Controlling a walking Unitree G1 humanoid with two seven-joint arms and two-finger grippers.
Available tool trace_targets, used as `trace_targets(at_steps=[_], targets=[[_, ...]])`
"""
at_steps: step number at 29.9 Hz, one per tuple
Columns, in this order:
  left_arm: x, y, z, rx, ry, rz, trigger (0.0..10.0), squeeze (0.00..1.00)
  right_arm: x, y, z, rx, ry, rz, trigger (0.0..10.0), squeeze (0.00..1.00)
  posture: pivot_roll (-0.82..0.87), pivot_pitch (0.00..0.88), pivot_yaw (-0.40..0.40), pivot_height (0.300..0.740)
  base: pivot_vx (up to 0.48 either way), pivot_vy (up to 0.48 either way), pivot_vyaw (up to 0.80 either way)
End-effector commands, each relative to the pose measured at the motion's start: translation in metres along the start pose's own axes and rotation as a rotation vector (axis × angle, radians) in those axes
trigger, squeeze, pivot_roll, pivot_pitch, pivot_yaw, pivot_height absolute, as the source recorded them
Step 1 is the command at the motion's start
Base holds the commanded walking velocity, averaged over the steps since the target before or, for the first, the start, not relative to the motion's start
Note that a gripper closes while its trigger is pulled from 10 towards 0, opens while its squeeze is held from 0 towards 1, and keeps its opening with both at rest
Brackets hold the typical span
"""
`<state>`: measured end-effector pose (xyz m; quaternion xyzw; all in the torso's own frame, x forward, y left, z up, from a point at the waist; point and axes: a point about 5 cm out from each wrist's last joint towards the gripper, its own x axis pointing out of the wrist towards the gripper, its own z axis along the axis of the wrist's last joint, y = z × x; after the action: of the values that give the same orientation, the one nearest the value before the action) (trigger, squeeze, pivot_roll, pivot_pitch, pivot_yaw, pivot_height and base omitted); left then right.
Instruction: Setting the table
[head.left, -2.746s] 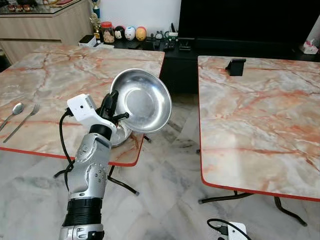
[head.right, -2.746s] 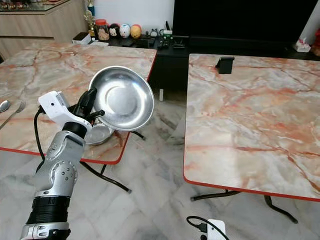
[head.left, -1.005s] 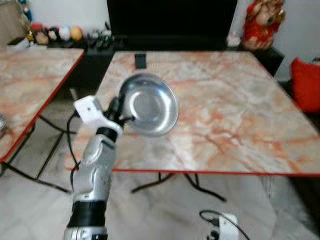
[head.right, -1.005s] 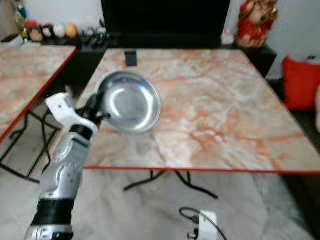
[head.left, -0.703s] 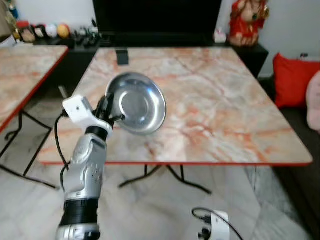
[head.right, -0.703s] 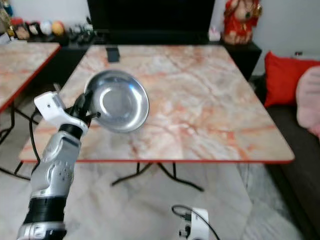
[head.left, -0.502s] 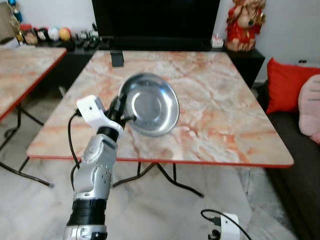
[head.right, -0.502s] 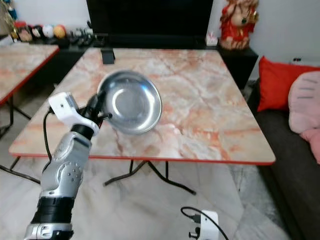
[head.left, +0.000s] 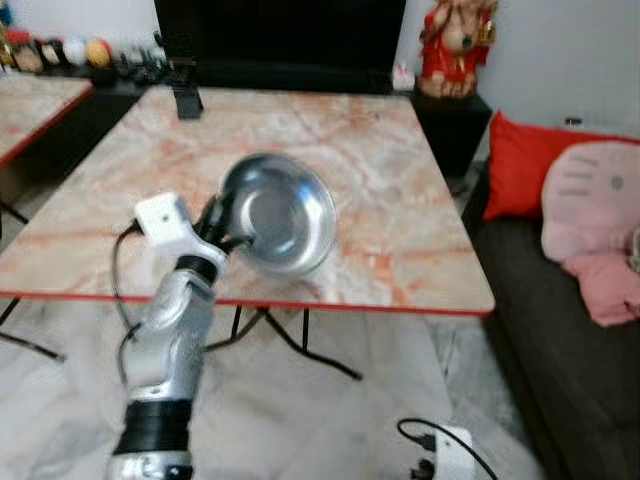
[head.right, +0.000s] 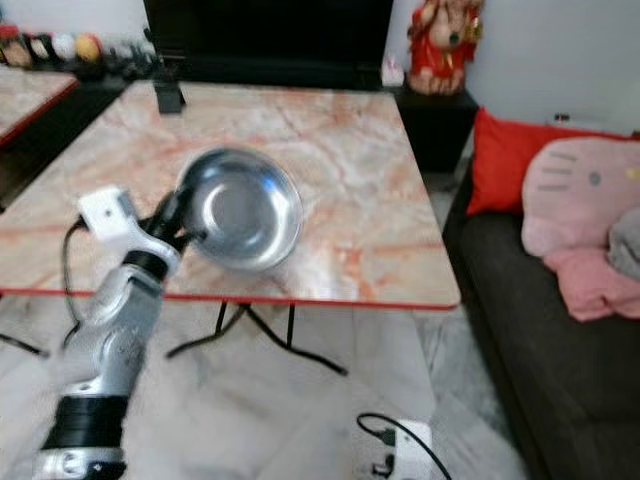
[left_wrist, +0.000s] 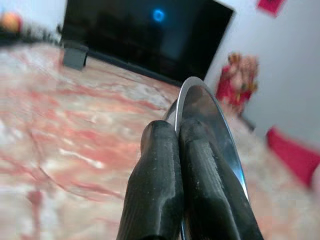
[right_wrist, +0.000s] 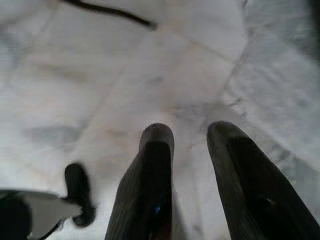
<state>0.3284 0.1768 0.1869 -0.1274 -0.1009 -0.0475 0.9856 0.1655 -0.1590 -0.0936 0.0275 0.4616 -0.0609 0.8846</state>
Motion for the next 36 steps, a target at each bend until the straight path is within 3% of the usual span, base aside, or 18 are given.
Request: trace_targets(at_steps=[1,5,10,13,19,36], targets=[[-0.002,0.006,0.004,0.052,0.0,-0.023,10.0,0.0,0.001,-0.005,0.004,-0.004,-0.012,-0.01,10.0,0.0,0.05,0.0,-0.024,0.74,0.0,0.0,0.0],[-0.005,0.022,0.015,0.079,-0.022,-0.003,10.0,0.0,0.001,-0.006,0.004,-0.005,-0.011,-0.012,10.0,0.0,0.06,0.0,-0.025,0.74,0.0,0.0,0.0],[-0.007,0.027,0.012,0.003,0.0,0.013,10.0,0.0,0.001,-0.006,0.006,-0.008,-0.014,-0.007,10.0,0.0,0.06,0.0,-0.028,0.74,0.0,0.0,0.0],[-0.007,0.035,0.003,-0.124,0.018,0.068,10.0,0.0,0.001,-0.007,0.006,-0.007,-0.017,-0.01,10.0,0.0,0.05,0.0,-0.028,0.74,0.0,0.0,0.0],[-0.007,0.035,-0.001,-0.259,0.015,0.085,10.0,0.0,0.001,-0.009,0.006,-0.008,-0.015,-0.015,10.0,0.0,0.05,0.0,-0.03,0.74,0.0,0.0,0.0],[0.001,0.029,0.007,-0.261,0.006,0.037,10.0,0.0,0.001,-0.008,0.006,-0.006,-0.021,-0.013,10.0,0.0,0.05,0.0,-0.025,0.74,0.0,0.0,-0.17]])
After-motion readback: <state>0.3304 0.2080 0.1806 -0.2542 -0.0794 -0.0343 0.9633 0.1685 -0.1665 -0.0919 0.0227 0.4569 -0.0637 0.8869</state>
